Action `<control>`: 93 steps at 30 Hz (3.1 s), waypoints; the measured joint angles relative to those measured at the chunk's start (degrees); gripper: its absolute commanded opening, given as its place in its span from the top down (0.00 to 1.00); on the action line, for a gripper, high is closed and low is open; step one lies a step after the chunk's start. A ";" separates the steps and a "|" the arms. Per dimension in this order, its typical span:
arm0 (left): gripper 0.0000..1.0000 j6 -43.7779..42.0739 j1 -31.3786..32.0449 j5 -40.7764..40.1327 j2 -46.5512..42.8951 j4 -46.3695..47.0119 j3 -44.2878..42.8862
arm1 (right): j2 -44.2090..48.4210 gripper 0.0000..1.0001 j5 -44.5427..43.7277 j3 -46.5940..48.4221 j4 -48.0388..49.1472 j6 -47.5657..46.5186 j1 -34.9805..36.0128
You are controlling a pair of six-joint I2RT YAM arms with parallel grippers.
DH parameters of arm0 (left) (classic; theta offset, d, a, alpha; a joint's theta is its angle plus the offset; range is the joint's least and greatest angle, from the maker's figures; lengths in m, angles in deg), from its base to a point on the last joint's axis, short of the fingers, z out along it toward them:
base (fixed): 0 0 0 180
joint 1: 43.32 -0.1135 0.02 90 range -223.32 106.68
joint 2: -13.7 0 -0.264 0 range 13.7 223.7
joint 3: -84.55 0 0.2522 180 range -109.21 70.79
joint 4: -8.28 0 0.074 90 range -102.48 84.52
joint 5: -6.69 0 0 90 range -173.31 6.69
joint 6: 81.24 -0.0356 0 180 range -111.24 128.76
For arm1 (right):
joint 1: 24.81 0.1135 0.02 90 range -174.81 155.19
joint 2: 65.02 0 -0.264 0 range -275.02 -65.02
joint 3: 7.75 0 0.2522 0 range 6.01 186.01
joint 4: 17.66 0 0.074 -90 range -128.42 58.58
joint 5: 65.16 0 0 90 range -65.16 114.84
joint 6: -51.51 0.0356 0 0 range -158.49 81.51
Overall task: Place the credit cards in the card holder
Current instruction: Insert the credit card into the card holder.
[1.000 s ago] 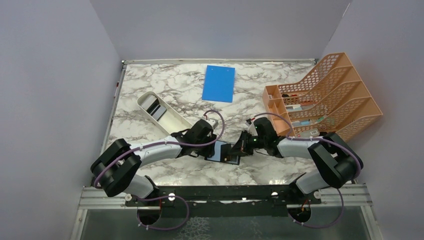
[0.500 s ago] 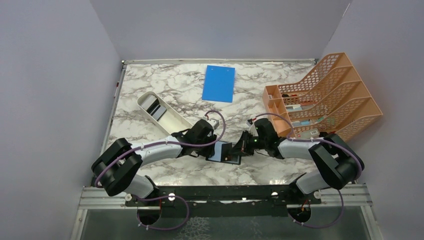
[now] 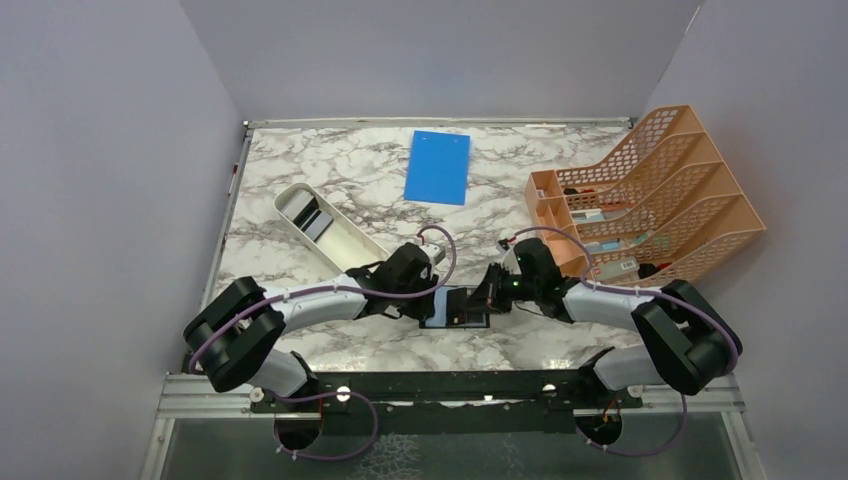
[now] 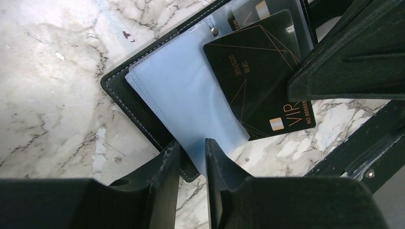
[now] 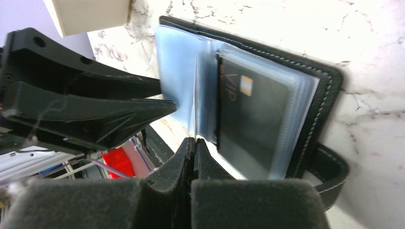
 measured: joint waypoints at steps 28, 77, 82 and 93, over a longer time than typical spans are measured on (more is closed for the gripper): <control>0.97 1.27 0.57 -5.16 -1.53 -2.40 0.96 | 1.57 0.99 0.09 2.51 -8.31 -5.99 -1.88; 0.96 1.33 0.59 -6.84 -1.68 0.66 3.10 | -6.43 0.99 4.76 7.15 -9.81 -11.65 -2.99; 0.96 1.53 0.59 -6.80 -1.62 0.76 3.10 | -7.50 0.99 5.70 7.23 -7.58 -10.97 -2.99; 0.96 2.62 0.57 -6.82 -2.08 2.64 4.17 | -7.78 0.67 4.33 6.95 -6.32 -9.44 -2.99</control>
